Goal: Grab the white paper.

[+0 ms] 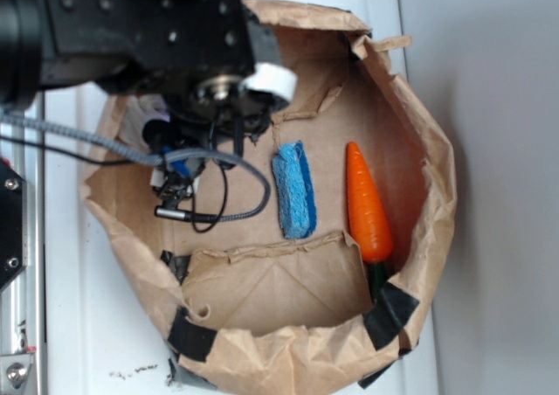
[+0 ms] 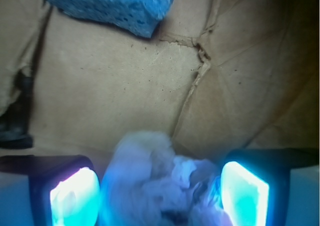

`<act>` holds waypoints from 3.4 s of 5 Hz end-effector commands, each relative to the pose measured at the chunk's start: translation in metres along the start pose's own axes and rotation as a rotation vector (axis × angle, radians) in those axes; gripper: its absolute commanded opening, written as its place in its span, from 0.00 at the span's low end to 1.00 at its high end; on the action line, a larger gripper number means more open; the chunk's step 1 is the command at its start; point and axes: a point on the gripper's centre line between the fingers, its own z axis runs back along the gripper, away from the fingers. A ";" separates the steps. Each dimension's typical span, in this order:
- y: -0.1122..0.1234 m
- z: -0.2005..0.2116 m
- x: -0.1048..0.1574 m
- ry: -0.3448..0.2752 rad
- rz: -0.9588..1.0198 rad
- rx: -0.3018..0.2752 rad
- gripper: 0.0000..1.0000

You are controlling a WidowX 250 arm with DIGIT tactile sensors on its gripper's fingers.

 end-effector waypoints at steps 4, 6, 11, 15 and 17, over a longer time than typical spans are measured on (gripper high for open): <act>0.003 -0.028 -0.014 -0.057 0.006 0.165 1.00; -0.001 -0.020 -0.001 -0.074 0.059 0.072 1.00; -0.001 0.084 0.026 -0.096 0.106 -0.121 0.00; 0.002 0.051 0.028 -0.130 0.094 -0.093 1.00; 0.006 0.008 0.049 -0.135 0.158 -0.038 1.00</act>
